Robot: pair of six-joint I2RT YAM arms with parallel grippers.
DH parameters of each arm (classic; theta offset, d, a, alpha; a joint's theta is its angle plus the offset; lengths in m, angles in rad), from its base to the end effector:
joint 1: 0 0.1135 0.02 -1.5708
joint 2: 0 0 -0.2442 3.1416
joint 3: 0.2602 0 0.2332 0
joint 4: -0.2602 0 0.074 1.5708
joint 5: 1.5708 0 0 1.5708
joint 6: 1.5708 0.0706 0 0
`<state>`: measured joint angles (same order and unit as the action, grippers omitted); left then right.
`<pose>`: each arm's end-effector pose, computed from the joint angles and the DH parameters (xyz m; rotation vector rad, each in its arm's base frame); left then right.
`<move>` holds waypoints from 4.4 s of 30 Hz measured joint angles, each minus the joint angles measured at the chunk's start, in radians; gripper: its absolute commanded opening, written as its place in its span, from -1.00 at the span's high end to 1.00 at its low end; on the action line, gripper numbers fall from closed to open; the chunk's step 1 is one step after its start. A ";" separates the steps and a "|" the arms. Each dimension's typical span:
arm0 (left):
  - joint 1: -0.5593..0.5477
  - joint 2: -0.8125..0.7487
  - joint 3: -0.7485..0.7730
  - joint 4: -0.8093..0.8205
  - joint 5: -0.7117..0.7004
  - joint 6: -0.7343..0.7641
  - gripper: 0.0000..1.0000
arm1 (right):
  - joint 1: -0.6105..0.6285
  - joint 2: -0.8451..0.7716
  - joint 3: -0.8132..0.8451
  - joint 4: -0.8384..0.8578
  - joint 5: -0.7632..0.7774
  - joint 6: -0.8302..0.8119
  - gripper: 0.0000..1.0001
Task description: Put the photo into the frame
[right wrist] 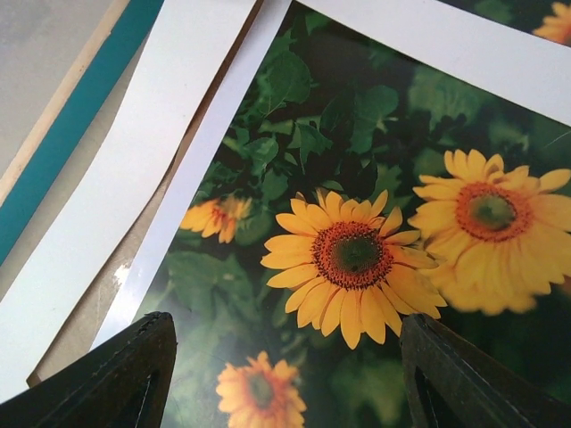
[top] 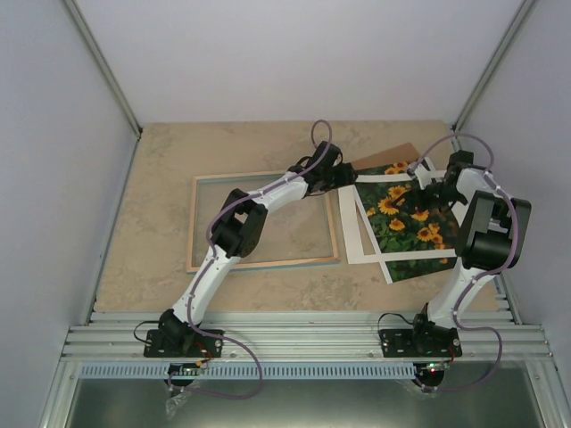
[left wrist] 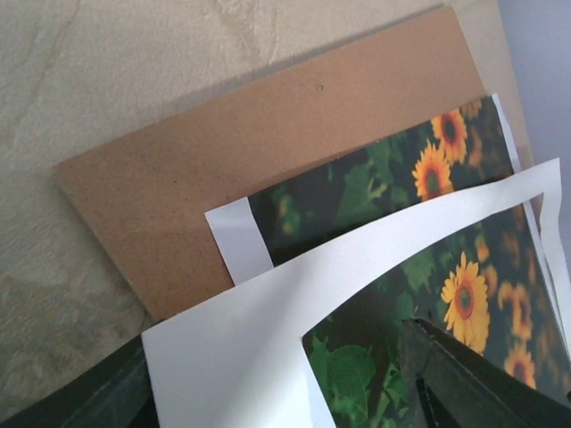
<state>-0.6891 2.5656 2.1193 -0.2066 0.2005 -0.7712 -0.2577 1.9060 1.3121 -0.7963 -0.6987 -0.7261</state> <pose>0.4292 -0.3718 0.1164 0.0208 2.4085 -0.9732 0.3439 -0.0437 0.1418 -0.6780 2.4771 0.7144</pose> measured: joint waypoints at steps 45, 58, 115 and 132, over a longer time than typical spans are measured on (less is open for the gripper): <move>0.695 -0.777 -0.769 -0.330 0.272 0.731 1.00 | 0.063 -0.052 0.088 0.042 -0.343 0.143 -0.73; 0.833 -0.722 -0.778 -0.266 0.377 0.802 1.00 | 0.150 -0.052 0.057 0.043 -0.278 0.156 -0.72; 1.006 -0.775 -0.898 -0.134 0.380 0.841 1.00 | 0.387 0.067 0.142 0.149 -0.182 0.225 -0.65; 0.958 -0.768 -0.893 -0.120 0.275 0.834 -0.35 | 0.449 0.085 0.176 0.155 -0.179 0.210 -0.65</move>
<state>0.2691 1.7981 1.2266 -0.3267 0.4755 0.0628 0.1909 1.9911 1.4879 -0.6411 -0.8772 -0.5159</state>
